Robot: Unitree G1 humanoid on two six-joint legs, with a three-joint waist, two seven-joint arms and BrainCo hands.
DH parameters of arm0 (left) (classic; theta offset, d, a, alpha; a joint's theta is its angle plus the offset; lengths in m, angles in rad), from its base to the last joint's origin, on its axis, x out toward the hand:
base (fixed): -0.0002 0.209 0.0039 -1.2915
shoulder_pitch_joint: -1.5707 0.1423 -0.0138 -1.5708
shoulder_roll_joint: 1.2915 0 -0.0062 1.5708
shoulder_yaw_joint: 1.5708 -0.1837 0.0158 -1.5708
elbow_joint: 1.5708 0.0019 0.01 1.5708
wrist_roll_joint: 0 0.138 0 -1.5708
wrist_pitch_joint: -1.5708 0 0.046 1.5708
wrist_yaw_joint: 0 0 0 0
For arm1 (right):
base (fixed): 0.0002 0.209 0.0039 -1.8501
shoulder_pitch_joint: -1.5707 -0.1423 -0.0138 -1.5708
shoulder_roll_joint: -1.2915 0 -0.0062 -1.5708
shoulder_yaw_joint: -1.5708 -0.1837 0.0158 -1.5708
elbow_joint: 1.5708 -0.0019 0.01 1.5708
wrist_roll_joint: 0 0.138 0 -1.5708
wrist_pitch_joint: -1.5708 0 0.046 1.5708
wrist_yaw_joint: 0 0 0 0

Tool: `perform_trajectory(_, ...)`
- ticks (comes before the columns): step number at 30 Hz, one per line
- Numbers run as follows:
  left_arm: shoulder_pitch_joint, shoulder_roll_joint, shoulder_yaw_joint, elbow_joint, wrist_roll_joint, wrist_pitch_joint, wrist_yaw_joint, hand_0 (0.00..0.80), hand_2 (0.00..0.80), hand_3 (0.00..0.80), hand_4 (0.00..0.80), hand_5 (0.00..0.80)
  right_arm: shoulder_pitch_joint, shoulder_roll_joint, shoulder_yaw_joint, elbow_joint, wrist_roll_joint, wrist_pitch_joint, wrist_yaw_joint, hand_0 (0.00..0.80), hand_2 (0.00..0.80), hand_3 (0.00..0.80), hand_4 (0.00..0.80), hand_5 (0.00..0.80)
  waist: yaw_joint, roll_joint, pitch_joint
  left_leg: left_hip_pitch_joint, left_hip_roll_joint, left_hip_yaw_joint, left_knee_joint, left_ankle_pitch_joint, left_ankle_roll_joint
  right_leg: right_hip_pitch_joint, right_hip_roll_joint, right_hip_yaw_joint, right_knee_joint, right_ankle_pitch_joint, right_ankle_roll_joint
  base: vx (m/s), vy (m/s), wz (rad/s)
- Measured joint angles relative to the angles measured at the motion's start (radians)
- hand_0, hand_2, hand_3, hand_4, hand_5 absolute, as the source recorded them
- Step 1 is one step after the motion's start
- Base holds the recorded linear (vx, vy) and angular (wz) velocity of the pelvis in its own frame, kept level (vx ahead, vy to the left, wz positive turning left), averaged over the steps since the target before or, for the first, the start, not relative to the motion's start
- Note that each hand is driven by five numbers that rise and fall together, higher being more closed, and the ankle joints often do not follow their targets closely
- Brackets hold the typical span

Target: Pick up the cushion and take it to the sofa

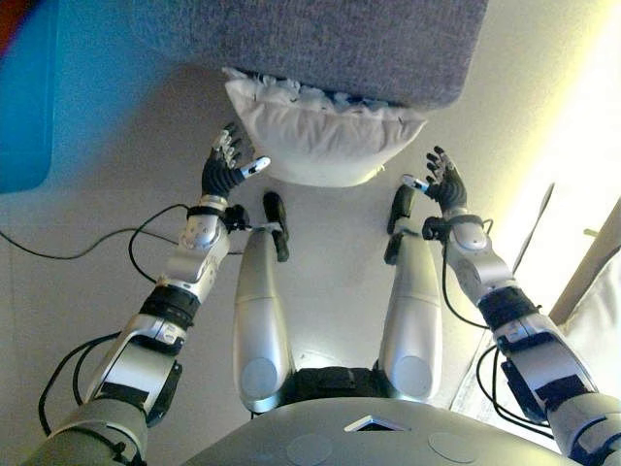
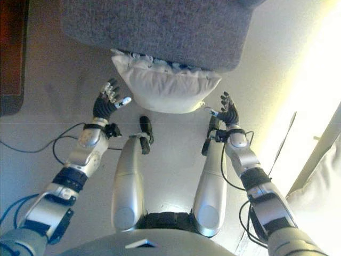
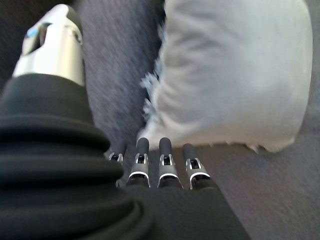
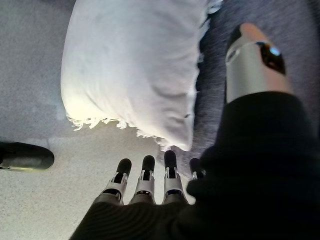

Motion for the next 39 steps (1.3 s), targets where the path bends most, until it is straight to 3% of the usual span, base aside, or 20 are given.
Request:
perform_trajectory(10,-0.124,-0.019,0.011,0.075,0.003,-0.027,0.176,0.000,0.000,0.000,0.000,0.000,-0.186,-0.001,0.010,0.091,0.094,0.031,0.018,0.000,0.000,0.000,0.000,0.000,-0.002,0.005,0.007,-0.211,0.001,-0.046,0.257,-0.071,-0.008,-0.237,-0.010,0.049,0.318,-0.112,-0.005,0.010,0.045,0.05)
perform_trajectory(15,-0.224,-0.015,0.017,0.179,0.000,0.016,0.180,0.000,0.000,0.000,0.000,0.000,-0.262,-0.005,0.011,0.133,0.159,0.059,0.022,0.000,0.000,0.000,0.000,0.000,-0.007,0.005,0.009,-0.285,0.016,-0.070,0.372,-0.103,-0.016,-0.314,0.004,0.068,0.440,-0.149,-0.010,0.058,0.057,-0.03)
perform_trajectory(18,-0.259,0.019,0.019,0.207,-0.015,0.051,0.157,0.000,0.000,0.000,0.000,0.000,-0.302,-0.013,0.012,0.134,0.168,0.085,0.033,0.000,0.000,0.000,0.000,0.000,-0.030,0.004,0.012,-0.323,0.023,-0.072,0.442,-0.126,-0.015,-0.362,0.009,0.091,0.508,-0.166,-0.004,0.062,0.068,-0.09)
perform_trajectory(29,-0.437,0.122,0.019,0.385,-0.229,0.186,0.030,0.000,0.000,0.000,0.000,0.000,-0.350,-0.089,0.089,0.128,0.176,0.164,0.209,0.000,0.000,0.000,0.000,0.000,-0.087,0.008,0.014,-0.354,0.044,-0.052,0.512,-0.144,-0.014,-0.426,0.035,0.144,0.576,-0.169,-0.001,0.040,0.105,-0.07)
perform_trajectory(39,-0.487,0.134,0.019,0.494,-0.343,0.210,-0.024,0.000,0.000,0.000,0.000,0.000,-0.385,-0.128,0.150,0.122,0.138,0.184,0.324,0.000,0.000,0.000,0.000,0.000,-0.109,0.022,0.021,-0.353,0.050,-0.033,0.495,-0.145,-0.015,-0.451,0.040,0.159,0.586,-0.170,-0.010,0.008,0.046,-0.01)
